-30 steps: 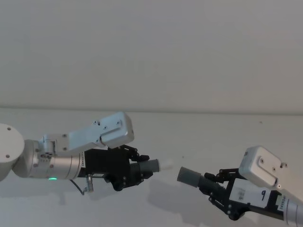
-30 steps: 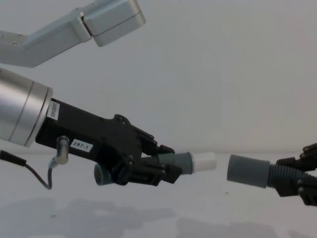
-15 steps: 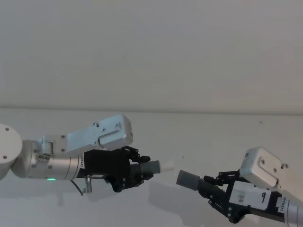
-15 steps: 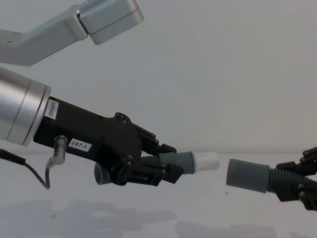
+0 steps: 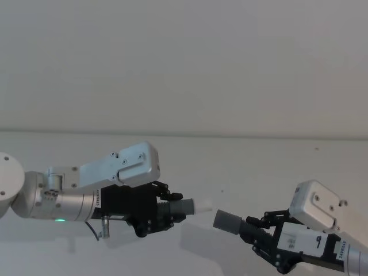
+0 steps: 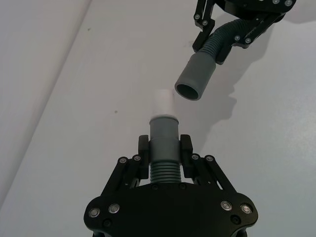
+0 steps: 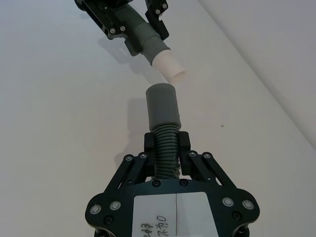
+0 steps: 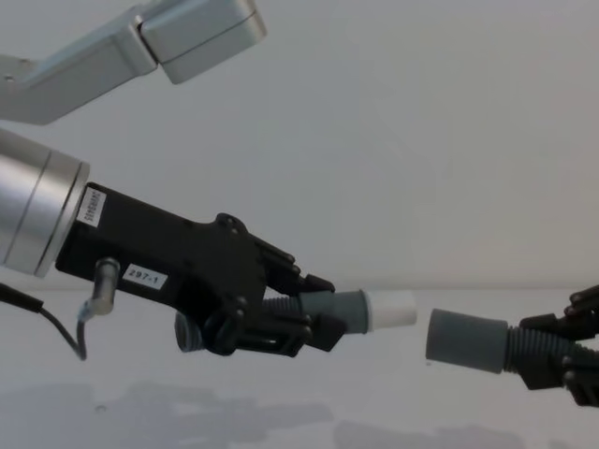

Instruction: Use both hands to pick up one end of the pipe from the table, align the ends, and insert them.

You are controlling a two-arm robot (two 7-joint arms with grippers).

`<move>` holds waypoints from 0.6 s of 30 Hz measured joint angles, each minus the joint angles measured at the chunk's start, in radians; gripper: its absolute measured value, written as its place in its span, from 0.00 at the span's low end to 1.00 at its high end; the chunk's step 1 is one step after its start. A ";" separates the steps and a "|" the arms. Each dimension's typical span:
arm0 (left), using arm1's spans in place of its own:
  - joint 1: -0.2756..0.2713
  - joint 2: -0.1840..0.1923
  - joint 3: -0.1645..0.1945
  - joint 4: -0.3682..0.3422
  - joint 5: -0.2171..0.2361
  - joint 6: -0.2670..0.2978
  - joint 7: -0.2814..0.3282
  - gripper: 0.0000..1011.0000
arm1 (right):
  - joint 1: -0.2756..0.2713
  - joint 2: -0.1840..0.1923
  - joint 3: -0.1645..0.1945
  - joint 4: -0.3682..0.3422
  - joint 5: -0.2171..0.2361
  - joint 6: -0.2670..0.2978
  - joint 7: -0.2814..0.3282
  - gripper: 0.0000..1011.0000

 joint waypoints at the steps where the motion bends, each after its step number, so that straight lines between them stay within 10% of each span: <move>1: -0.001 0.002 0.002 -0.001 0.000 -0.002 -0.001 0.35 | 0.001 0.001 -0.001 0.000 0.000 0.000 0.000 0.26; 18: -0.013 0.011 0.025 -0.008 0.001 -0.009 -0.003 0.35 | 0.006 0.012 -0.012 -0.003 0.014 0.001 -0.017 0.26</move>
